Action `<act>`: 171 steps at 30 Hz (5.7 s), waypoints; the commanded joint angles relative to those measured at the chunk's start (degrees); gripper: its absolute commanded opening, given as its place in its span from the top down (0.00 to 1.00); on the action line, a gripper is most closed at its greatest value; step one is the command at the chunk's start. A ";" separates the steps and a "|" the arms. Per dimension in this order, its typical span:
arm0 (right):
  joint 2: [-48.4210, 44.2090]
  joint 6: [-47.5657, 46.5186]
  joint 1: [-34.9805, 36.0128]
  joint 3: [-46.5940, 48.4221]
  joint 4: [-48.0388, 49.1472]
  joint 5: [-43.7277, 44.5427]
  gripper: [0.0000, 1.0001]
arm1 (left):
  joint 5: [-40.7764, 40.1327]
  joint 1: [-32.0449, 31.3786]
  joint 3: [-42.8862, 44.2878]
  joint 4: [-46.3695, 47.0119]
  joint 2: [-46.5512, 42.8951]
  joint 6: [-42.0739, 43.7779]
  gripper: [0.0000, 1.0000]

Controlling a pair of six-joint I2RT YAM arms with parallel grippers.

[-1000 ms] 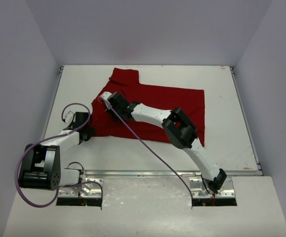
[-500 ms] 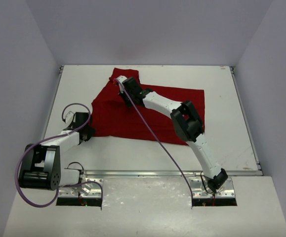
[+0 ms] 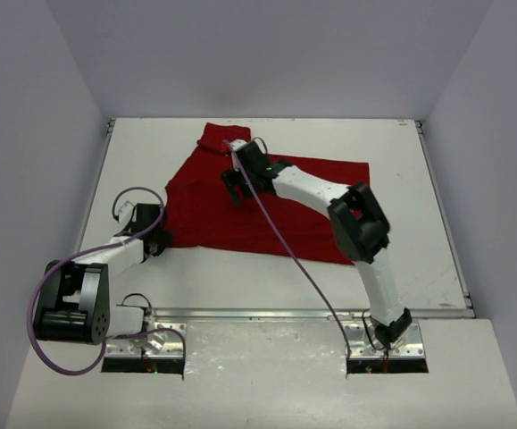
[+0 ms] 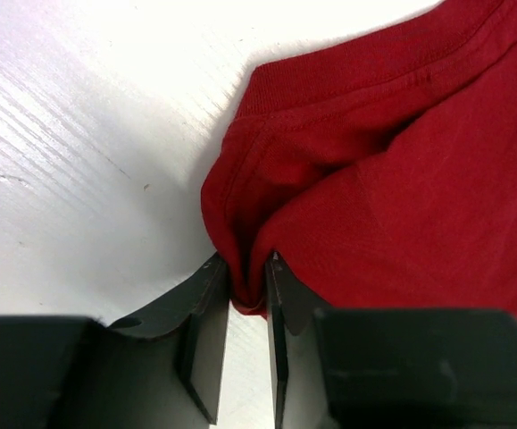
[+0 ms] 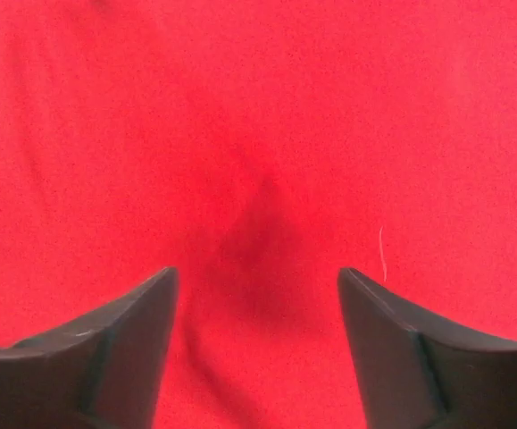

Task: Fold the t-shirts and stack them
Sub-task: Fold the tshirt

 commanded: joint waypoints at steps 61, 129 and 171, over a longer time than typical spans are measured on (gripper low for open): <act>-44.94 17.86 -34.41 -61.90 -20.04 5.58 0.71 | -6.74 0.69 2.98 -7.79 -7.37 -5.06 0.60; -67.71 21.55 -30.01 -66.55 4.55 -39.05 0.01 | 16.26 -3.54 89.47 3.28 63.84 23.58 0.04; -68.44 18.04 -25.26 -65.26 7.46 -22.66 0.01 | 23.41 -1.51 101.27 13.46 75.43 29.04 1.00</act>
